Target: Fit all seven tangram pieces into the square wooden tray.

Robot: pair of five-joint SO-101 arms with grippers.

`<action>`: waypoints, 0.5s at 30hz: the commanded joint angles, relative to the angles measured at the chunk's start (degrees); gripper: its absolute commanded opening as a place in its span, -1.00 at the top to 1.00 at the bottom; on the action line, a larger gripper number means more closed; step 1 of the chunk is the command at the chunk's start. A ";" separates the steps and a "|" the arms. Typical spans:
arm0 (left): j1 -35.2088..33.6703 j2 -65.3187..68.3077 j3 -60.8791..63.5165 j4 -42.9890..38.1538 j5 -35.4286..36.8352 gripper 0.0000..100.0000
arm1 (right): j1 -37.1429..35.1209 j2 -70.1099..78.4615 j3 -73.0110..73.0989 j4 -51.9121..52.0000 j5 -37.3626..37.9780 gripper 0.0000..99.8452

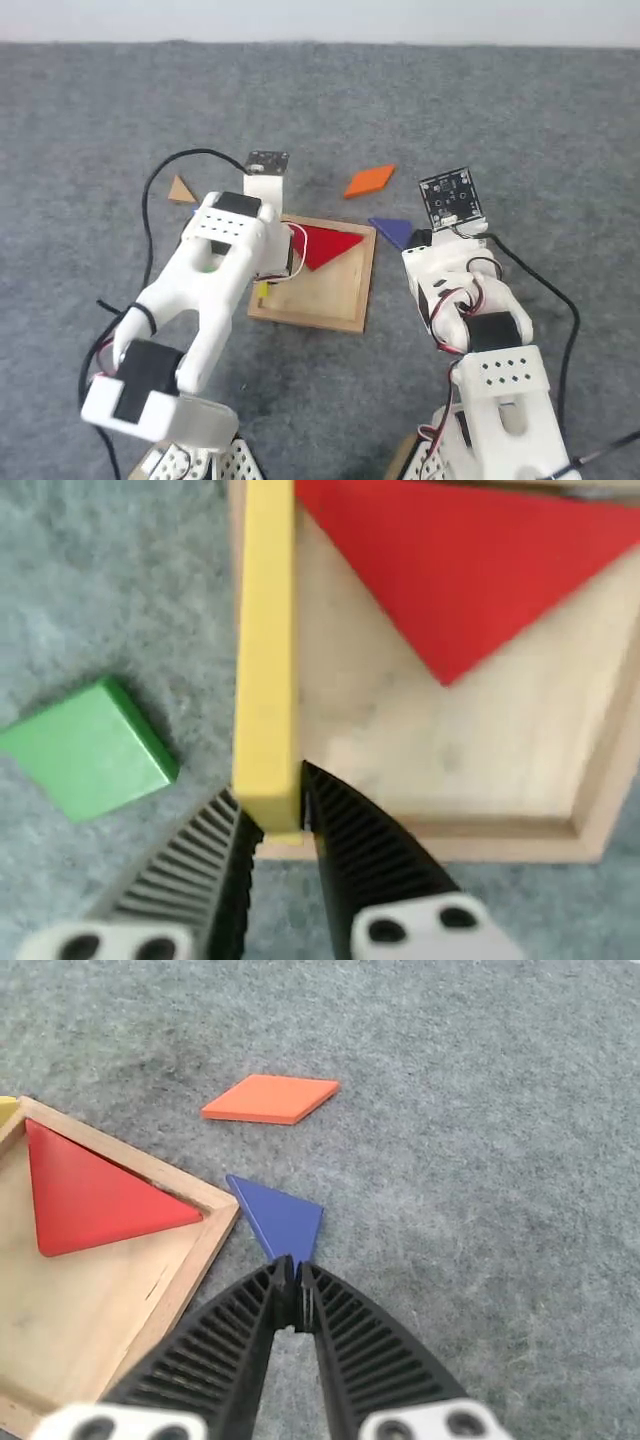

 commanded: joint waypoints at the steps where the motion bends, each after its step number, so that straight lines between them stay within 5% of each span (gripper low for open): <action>1: -0.18 0.88 -0.84 -1.76 0.62 0.98 | -0.40 -1.10 -0.79 -1.19 1.14 0.99; 15: 0.53 4.13 -2.77 -2.02 0.88 0.72 | -0.40 -1.10 -0.79 -1.01 1.14 0.99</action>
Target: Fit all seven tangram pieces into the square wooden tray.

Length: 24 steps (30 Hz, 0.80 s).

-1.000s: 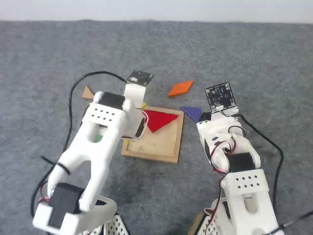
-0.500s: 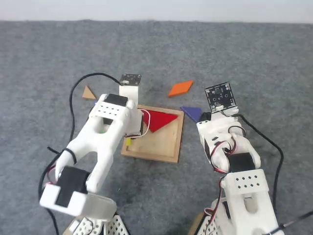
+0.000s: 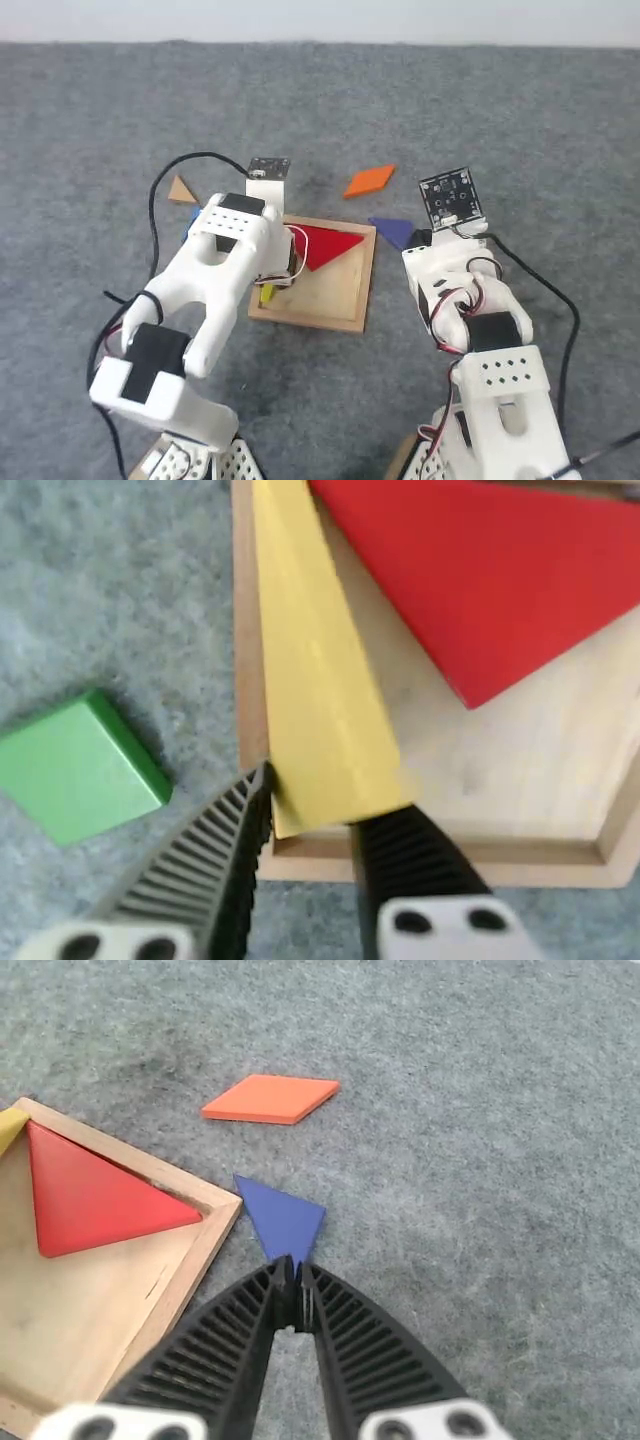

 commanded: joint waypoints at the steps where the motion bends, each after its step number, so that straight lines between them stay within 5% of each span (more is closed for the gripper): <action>1: 0.70 -0.44 -2.51 0.18 0.88 0.72 | -0.40 -1.10 -0.79 -1.01 1.14 0.99; 16: 1.58 -1.14 -6.29 6.33 0.53 0.73 | -0.40 -1.10 -0.79 -1.01 1.14 0.99; 24: 0.97 -13.71 -1.45 7.12 -1.93 0.73 | -0.40 -1.10 -0.79 -1.19 1.14 0.99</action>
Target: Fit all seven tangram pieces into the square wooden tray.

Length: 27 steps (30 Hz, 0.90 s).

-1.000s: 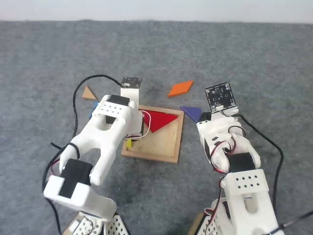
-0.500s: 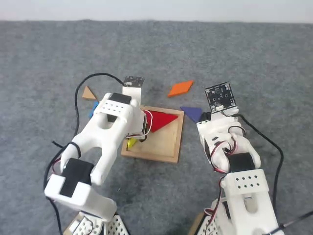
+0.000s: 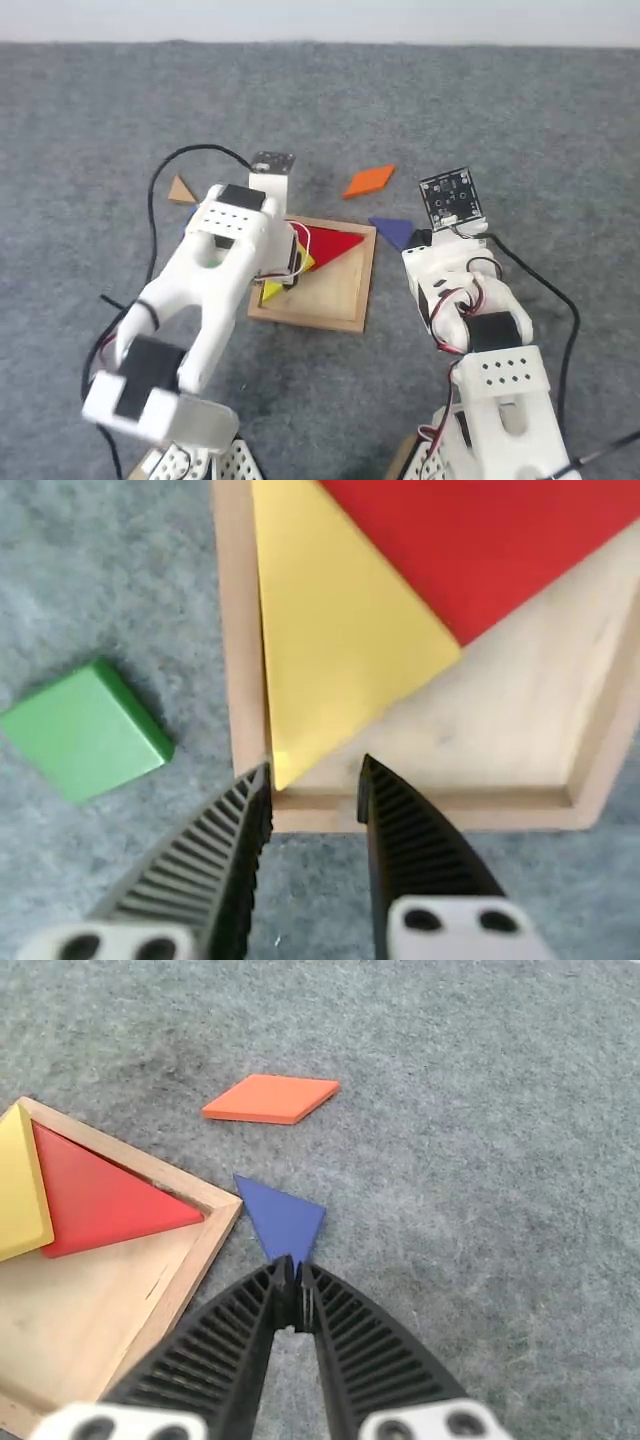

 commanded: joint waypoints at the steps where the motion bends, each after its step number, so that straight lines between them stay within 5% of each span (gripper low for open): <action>1: -0.35 -9.76 2.51 -1.67 -0.70 0.73 | -0.40 -1.10 -0.79 -1.19 1.14 0.99; 8: -13.71 -31.03 14.11 -13.54 3.87 0.89 | -1.27 -1.01 -0.79 -1.01 1.14 0.99; 14: -27.25 -51.96 31.16 -34.11 4.13 0.97 | -13.23 -1.01 1.85 -1.45 5.89 0.99; 22: -29.98 -74.11 58.77 -68.66 4.13 0.97 | -28.88 6.11 1.05 -10.86 6.51 0.99; 27: -29.80 -82.46 63.08 -69.27 4.13 0.97 | -29.49 21.76 -8.26 -16.31 6.42 0.99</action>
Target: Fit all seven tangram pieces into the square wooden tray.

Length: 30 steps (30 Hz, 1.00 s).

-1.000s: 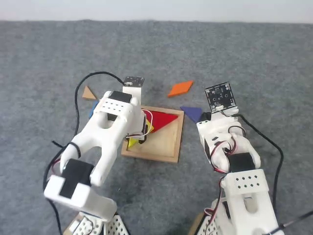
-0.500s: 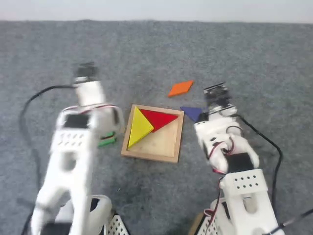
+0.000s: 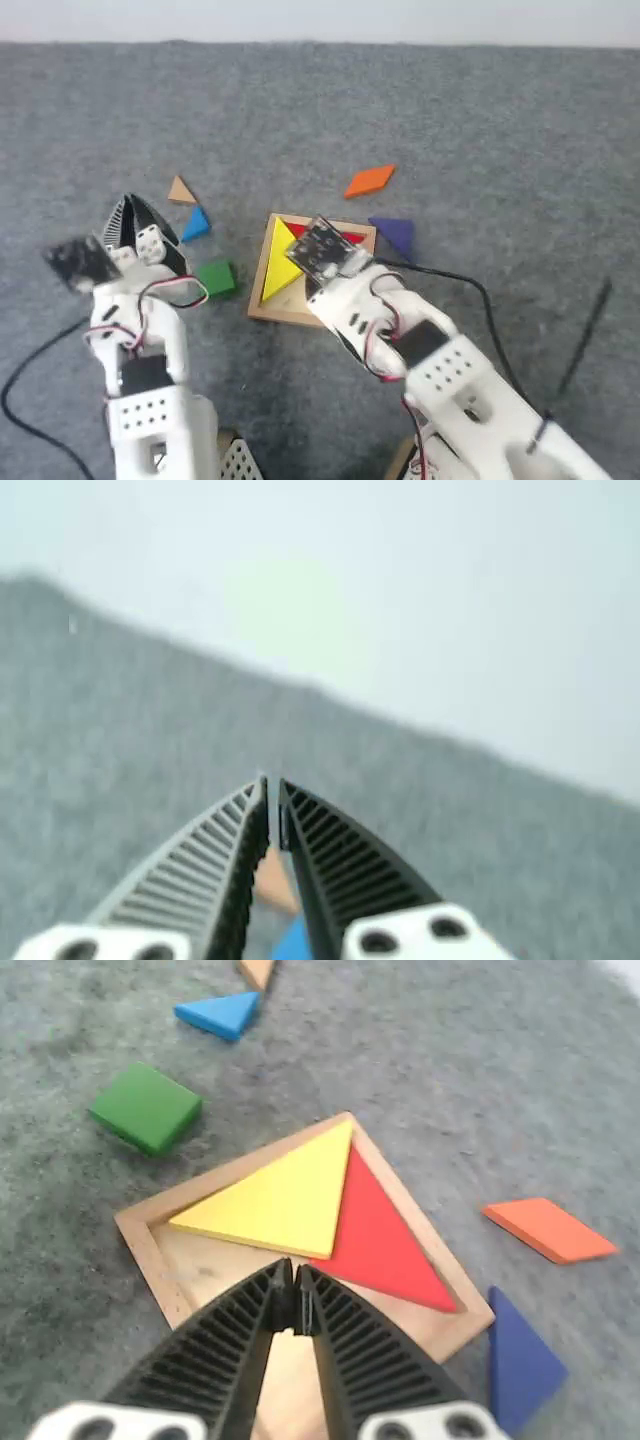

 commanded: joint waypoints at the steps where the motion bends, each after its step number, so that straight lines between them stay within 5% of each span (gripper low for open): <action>1: -0.26 -6.07 0.13 0.09 0.62 0.97 | -0.66 12.18 -9.14 -4.88 0.88 0.99; 11: -0.26 -11.34 0.22 4.57 0.70 0.97 | 0.13 42.51 -23.56 -14.20 0.97 0.99; 30: -0.26 -11.25 0.22 4.57 0.62 0.97 | -4.62 44.26 -26.20 -6.29 6.51 0.99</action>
